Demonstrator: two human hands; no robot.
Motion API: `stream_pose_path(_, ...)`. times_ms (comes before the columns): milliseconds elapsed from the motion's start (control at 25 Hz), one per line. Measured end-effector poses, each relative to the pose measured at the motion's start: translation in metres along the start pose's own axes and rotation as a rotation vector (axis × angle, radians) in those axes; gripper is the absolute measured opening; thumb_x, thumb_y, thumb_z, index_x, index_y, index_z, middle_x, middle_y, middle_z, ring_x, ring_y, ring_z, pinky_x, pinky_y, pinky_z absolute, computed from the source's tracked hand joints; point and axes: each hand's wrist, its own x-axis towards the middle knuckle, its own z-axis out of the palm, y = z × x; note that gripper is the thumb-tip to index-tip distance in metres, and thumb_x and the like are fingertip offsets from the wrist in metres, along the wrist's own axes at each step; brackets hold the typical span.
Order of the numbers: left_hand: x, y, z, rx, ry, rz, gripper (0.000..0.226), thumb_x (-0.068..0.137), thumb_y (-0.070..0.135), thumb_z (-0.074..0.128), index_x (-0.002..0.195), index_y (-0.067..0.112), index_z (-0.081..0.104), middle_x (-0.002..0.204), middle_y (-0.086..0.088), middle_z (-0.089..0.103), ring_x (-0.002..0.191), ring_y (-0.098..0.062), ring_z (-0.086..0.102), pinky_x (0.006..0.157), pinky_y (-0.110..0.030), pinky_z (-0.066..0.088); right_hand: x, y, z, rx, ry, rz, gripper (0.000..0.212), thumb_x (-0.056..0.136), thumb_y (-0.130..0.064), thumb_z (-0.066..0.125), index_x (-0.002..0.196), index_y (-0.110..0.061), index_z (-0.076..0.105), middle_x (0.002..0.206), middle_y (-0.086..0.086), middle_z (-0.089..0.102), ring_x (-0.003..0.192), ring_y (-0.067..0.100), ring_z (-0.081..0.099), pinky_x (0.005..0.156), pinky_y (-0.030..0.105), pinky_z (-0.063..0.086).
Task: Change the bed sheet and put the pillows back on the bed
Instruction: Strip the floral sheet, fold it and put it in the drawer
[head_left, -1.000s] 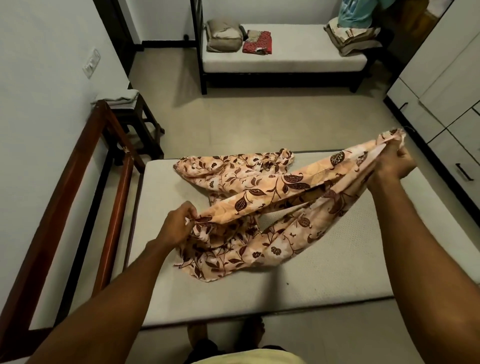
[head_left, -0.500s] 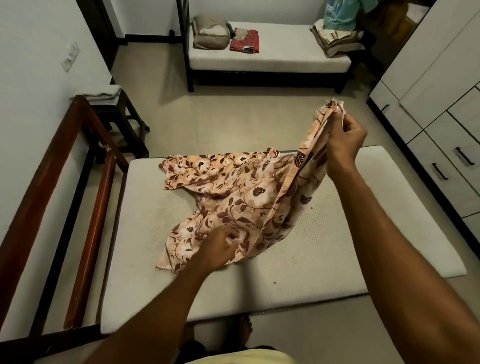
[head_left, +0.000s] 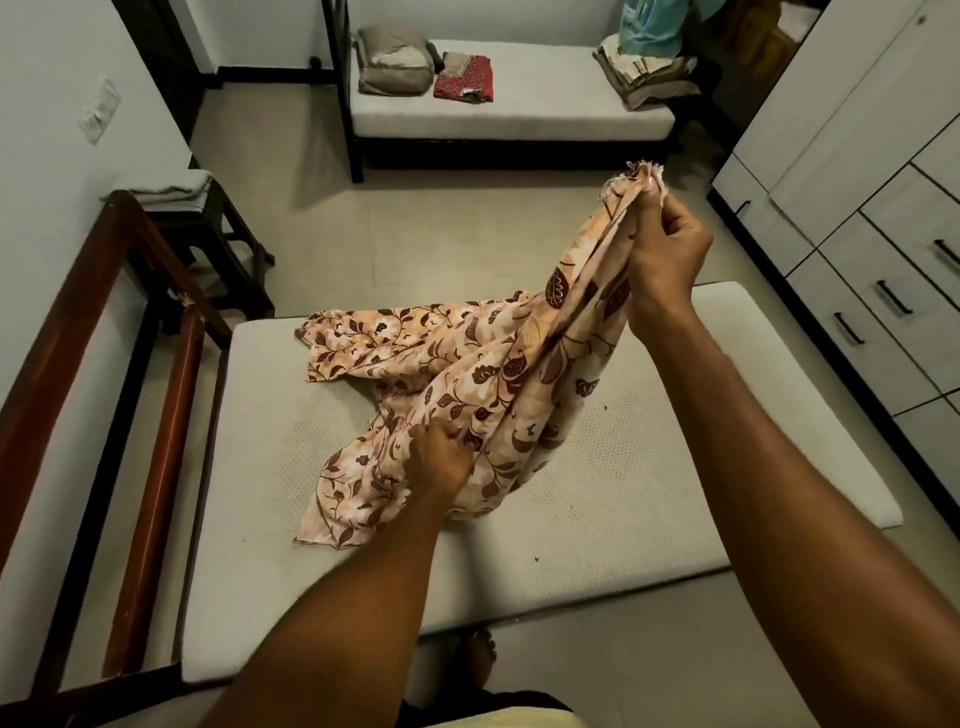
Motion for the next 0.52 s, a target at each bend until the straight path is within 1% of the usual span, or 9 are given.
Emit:
stream_pose_path(40,0.005,-0.011,-0.002,-0.096,-0.050,0.016,0.049,0.085,0.030,0.082,0.127,0.021,0.057,0.130,-0.002,0.055,0.119,-0.021,0.056,0.099,-0.035,0.045,0.000,-0.004,-0.001,0.017,-0.003,0.006,0.028,0.104,-0.037,0.061,0.092,-0.018,0.078,0.093,0.012,0.078,0.085,0.020,0.074,0.078,0.040,0.063)
stream_pose_path(80,0.006,-0.019,-0.003,-0.177,-0.142,0.049,0.055,0.084,0.025,0.083,0.132,0.018,0.056,0.128,0.000,0.056,0.117,-0.020,0.057,0.098,-0.032,0.045,-0.001,-0.007,-0.002,0.026,-0.004,0.011,0.026,0.104,-0.035,0.061,0.094,-0.018,0.078,0.092,0.008,0.079,0.087,0.019,0.076,0.077,0.037,0.064)
stream_pose_path(160,0.005,-0.030,-0.002,-0.170,-0.320,0.119,0.060,0.085,0.025,0.083,0.138,0.017,0.056,0.119,0.004,0.061,0.110,-0.017,0.060,0.098,-0.033,0.048,-0.001,-0.011,-0.003,0.025,-0.008,0.016,0.025,0.105,-0.034,0.060,0.096,-0.018,0.078,0.090,0.002,0.079,0.087,0.017,0.076,0.077,0.032,0.063)
stream_pose_path(200,0.004,-0.036,0.001,-0.147,-0.317,0.143,0.054,0.086,0.028,0.082,0.135,0.018,0.061,0.114,0.006,0.066,0.106,-0.018,0.064,0.097,-0.037,0.053,-0.001,-0.012,-0.003,0.018,-0.010,0.018,0.025,0.105,-0.034,0.060,0.097,-0.018,0.078,0.089,0.001,0.079,0.086,0.017,0.075,0.078,0.031,0.063)
stream_pose_path(280,0.005,-0.044,0.001,-0.186,-0.167,0.152,0.030,0.090,0.030,0.079,0.116,0.017,0.072,0.098,0.005,0.073,0.091,-0.018,0.069,0.085,-0.040,0.060,0.002,-0.011,-0.006,0.009,-0.017,0.024,0.026,0.105,-0.034,0.060,0.097,-0.017,0.078,0.090,0.002,0.079,0.088,0.019,0.076,0.080,0.035,0.064)
stream_pose_path(320,0.004,-0.047,-0.003,-0.205,-0.045,0.143,0.018,0.091,0.028,0.078,0.105,0.017,0.075,0.092,0.004,0.072,0.085,-0.017,0.069,0.078,-0.039,0.061,0.004,-0.011,-0.008,0.006,-0.021,0.026,0.027,0.105,-0.033,0.059,0.097,-0.016,0.078,0.091,0.003,0.079,0.091,0.022,0.076,0.082,0.037,0.064)
stream_pose_path(360,0.005,-0.049,-0.010,-0.218,0.087,0.147,0.010,0.091,0.024,0.078,0.097,0.017,0.073,0.090,0.003,0.070,0.082,-0.017,0.067,0.074,-0.038,0.060,0.007,-0.009,-0.011,-0.001,-0.017,0.029,0.027,0.105,-0.033,0.059,0.097,-0.016,0.078,0.093,0.004,0.079,0.093,0.024,0.076,0.083,0.039,0.064)
stream_pose_path(440,0.007,-0.055,-0.028,-0.216,0.296,0.178,0.012,0.089,0.014,0.078,0.092,0.015,0.066,0.096,-0.001,0.064,0.083,-0.018,0.063,0.072,-0.034,0.058,0.012,-0.007,-0.017,0.003,0.000,0.040,0.029,0.105,-0.034,0.060,0.099,-0.013,0.078,0.095,0.007,0.079,0.096,0.027,0.076,0.085,0.043,0.064)
stream_pose_path(520,0.011,-0.056,-0.042,-0.192,0.374,0.219,0.021,0.088,0.007,0.077,0.091,0.014,0.058,0.096,-0.005,0.061,0.082,-0.019,0.060,0.067,-0.028,0.052,0.016,-0.006,-0.019,0.026,0.011,0.060,0.030,0.104,-0.035,0.060,0.102,-0.010,0.078,0.097,0.009,0.079,0.097,0.028,0.075,0.086,0.045,0.064)
